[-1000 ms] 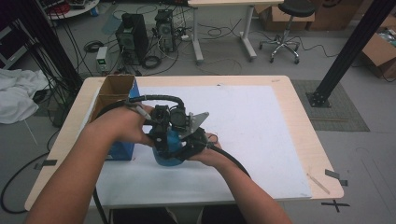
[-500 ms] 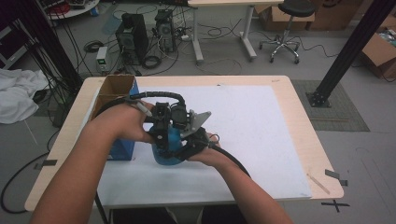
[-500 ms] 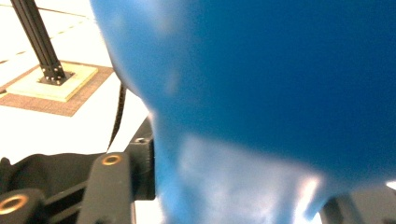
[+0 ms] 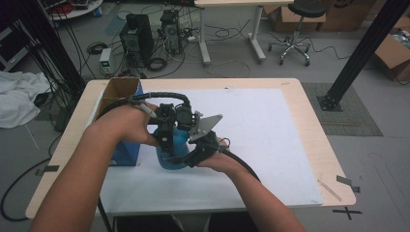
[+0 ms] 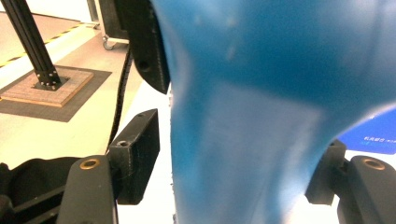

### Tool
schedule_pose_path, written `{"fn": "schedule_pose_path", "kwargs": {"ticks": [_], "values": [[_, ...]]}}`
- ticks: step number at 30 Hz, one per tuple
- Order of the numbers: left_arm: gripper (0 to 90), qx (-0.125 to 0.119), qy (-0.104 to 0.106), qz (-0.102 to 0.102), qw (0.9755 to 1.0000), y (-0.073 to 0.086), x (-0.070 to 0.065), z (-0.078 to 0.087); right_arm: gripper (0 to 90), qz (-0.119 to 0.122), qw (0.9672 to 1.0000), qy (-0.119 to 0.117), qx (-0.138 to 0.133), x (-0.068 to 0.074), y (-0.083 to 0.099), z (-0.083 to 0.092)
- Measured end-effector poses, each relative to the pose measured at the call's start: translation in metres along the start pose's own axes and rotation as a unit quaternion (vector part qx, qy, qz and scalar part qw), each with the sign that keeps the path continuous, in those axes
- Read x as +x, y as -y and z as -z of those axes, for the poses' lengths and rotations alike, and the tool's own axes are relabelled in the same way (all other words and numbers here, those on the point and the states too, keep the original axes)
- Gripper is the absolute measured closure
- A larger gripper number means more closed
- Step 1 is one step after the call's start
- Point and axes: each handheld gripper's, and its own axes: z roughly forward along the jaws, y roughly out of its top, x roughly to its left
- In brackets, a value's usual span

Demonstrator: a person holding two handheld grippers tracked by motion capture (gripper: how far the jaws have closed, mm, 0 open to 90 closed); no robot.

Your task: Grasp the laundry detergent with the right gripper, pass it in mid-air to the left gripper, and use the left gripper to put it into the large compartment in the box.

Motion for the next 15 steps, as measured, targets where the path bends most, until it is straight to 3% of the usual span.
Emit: {"fn": "schedule_pose_path", "kwargs": {"ticks": [11,12,15], "values": [[39.2,0.003,0.002,0.001,1.0000,0.001,0.001,0.004,19.0,0.004,1.0000,-0.003,-0.007,0.000,0.001,0.006],[39.2,0.003,0.003,0.003,1.0000,0.001,0.001,0.004,14.6,-0.001,1.0000,-0.003,-0.005,0.000,0.001,0.009],[39.2,0.006,0.004,0.012,0.9999,0.005,0.003,0.009,12.3,-0.001,1.0000,-0.001,-0.002,0.000,0.000,0.016]]}}
